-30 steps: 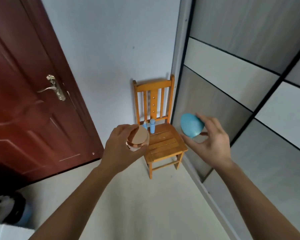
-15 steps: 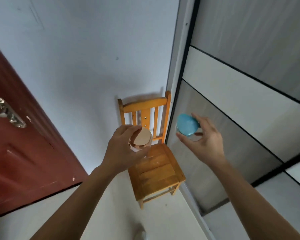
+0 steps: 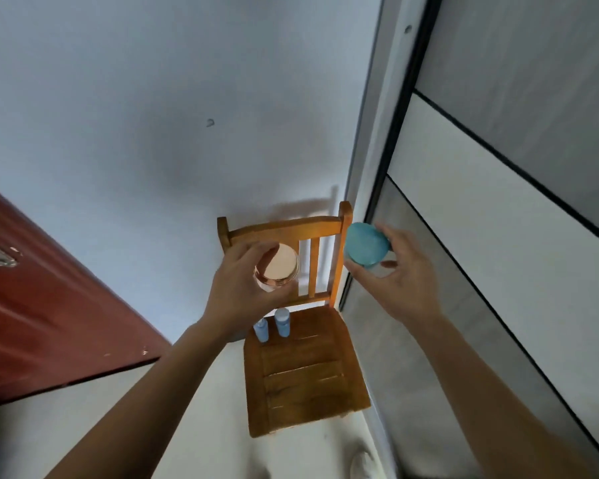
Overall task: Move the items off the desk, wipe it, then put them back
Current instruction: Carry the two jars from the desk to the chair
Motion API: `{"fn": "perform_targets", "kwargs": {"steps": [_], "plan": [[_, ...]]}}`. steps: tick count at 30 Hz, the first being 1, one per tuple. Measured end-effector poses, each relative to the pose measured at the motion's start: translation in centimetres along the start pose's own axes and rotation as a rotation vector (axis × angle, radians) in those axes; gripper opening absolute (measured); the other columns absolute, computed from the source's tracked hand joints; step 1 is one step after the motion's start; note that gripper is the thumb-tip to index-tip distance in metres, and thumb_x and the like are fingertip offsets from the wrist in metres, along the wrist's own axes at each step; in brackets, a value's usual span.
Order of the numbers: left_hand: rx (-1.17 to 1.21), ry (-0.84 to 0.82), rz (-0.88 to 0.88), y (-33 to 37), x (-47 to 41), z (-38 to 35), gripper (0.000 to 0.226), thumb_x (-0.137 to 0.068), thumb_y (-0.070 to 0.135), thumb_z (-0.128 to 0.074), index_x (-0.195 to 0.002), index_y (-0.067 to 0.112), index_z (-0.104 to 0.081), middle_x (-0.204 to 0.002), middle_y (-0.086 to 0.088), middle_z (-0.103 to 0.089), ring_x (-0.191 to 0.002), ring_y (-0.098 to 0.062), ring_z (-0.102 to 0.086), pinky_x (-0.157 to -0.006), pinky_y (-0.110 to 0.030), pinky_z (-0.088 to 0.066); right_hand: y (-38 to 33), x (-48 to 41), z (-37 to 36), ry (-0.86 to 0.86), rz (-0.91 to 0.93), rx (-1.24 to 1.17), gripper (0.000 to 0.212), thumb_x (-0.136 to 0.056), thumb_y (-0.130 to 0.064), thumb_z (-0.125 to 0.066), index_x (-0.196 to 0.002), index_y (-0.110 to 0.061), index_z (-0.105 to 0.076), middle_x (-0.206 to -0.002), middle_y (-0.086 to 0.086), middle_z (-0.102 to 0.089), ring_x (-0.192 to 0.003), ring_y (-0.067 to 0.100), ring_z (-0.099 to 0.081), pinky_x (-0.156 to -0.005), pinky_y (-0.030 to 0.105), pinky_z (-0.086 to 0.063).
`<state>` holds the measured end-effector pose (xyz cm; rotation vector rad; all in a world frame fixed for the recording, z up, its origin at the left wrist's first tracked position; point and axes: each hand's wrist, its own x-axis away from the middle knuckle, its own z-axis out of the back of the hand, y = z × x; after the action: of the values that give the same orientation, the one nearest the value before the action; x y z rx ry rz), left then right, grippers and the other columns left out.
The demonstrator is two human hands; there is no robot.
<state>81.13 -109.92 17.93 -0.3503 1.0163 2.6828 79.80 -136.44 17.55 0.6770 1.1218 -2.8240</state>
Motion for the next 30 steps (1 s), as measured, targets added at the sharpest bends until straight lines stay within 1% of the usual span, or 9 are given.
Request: {"fn": "perform_targets", "kwargs": {"steps": [5,10,14,18,20,24,25,27,30], "plan": [[-0.017,0.028,0.130,-1.0,-0.9,-4.0,0.074,-0.065,0.057,-0.075,-0.130,0.027,-0.056,-0.131,0.004,-0.058,-0.114,-0.013,-0.051,-0.082,-0.023,-0.050,4.4,-3.8,-3.0,-0.107,0.062,-0.016,0.084,-0.073,-0.074,-0.063,-0.140,-0.026,-0.047,-0.124,-0.006,-0.056,-0.103,0.003,-0.054,-0.074,0.023,-0.059],[-0.021,0.023,0.302,-5.7,0.0,-9.1,0.075,-0.066,0.045,-0.085,-0.132,0.026,-0.055,-0.135,0.004,-0.057,-0.118,-0.014,-0.050,-0.086,-0.027,-0.052,9.4,-4.6,-9.3,-0.256,0.029,0.038,0.085,-0.074,-0.073,-0.065,-0.142,-0.027,-0.044,-0.127,-0.005,-0.056,-0.107,0.010,-0.059,-0.079,0.025,-0.054],[-0.003,-0.006,0.380,-11.4,3.3,-13.9,0.075,-0.065,0.039,-0.089,-0.131,0.023,-0.057,-0.133,0.001,-0.059,-0.117,-0.014,-0.050,-0.086,-0.030,-0.054,13.7,-1.1,-16.2,-0.339,-0.014,0.043,0.087,-0.073,-0.074,-0.065,-0.141,-0.024,-0.045,-0.127,-0.002,-0.058,-0.108,0.013,-0.060,-0.078,0.024,-0.053],[-0.028,-0.067,0.436,-17.7,7.1,-19.0,0.076,-0.066,0.037,-0.089,-0.132,0.021,-0.057,-0.134,-0.002,-0.059,-0.119,-0.019,-0.052,-0.088,-0.035,-0.056,17.6,4.3,-23.5,-0.410,-0.088,0.027,0.085,-0.074,-0.068,-0.072,-0.143,-0.027,-0.044,-0.135,-0.004,-0.058,-0.117,0.016,-0.059,-0.091,0.034,-0.058],[-0.034,-0.092,0.452,-21.1,8.8,-21.8,0.077,-0.065,0.037,-0.089,-0.133,0.021,-0.056,-0.135,-0.003,-0.058,-0.119,-0.022,-0.052,-0.088,-0.034,-0.054,19.4,7.1,-27.1,-0.428,-0.107,0.030,0.086,-0.074,-0.071,-0.068,-0.143,-0.026,-0.044,-0.137,-0.004,-0.057,-0.122,0.016,-0.056,-0.095,0.035,-0.056],[-0.045,-0.120,0.492,-27.2,12.2,-27.7,0.072,-0.067,0.041,-0.086,-0.131,0.024,-0.057,-0.134,-0.003,-0.059,-0.116,-0.021,-0.053,-0.085,-0.022,-0.045,22.8,12.4,-33.8,-0.446,-0.172,0.030,0.084,-0.075,-0.065,-0.074,-0.143,-0.027,-0.045,-0.134,-0.006,-0.058,-0.114,0.003,-0.049,-0.091,0.011,-0.041],[-0.043,-0.125,0.498,-28.5,12.9,-29.1,0.070,-0.068,0.041,-0.085,-0.130,0.025,-0.057,-0.132,-0.002,-0.060,-0.115,-0.019,-0.053,-0.084,-0.017,-0.042,23.5,13.5,-35.3,-0.467,-0.204,0.010,0.083,-0.075,-0.062,-0.076,-0.144,-0.029,-0.043,-0.135,-0.007,-0.057,-0.114,0.000,-0.046,-0.091,0.012,-0.042],[-0.035,-0.125,0.519,-30.8,14.0,-31.7,0.068,-0.069,0.041,-0.085,-0.129,0.026,-0.057,-0.131,0.000,-0.060,-0.113,-0.012,-0.050,-0.081,-0.010,-0.036,25.2,15.5,-38.2,-0.497,-0.261,-0.056,0.083,-0.076,-0.056,-0.079,-0.145,-0.031,-0.039,-0.139,-0.007,-0.053,-0.116,0.000,-0.046,-0.094,0.023,-0.053],[-0.020,-0.133,0.564,-33.8,15.3,-35.2,0.070,-0.068,0.039,-0.086,-0.130,0.030,-0.054,-0.132,0.003,-0.058,-0.115,-0.008,-0.047,-0.082,-0.009,-0.035,27.2,18.1,-42.0,-0.490,-0.338,-0.124,0.085,-0.076,-0.047,-0.083,-0.145,-0.034,-0.036,-0.142,-0.007,-0.051,-0.120,0.008,-0.054,-0.094,0.037,-0.058]]}}
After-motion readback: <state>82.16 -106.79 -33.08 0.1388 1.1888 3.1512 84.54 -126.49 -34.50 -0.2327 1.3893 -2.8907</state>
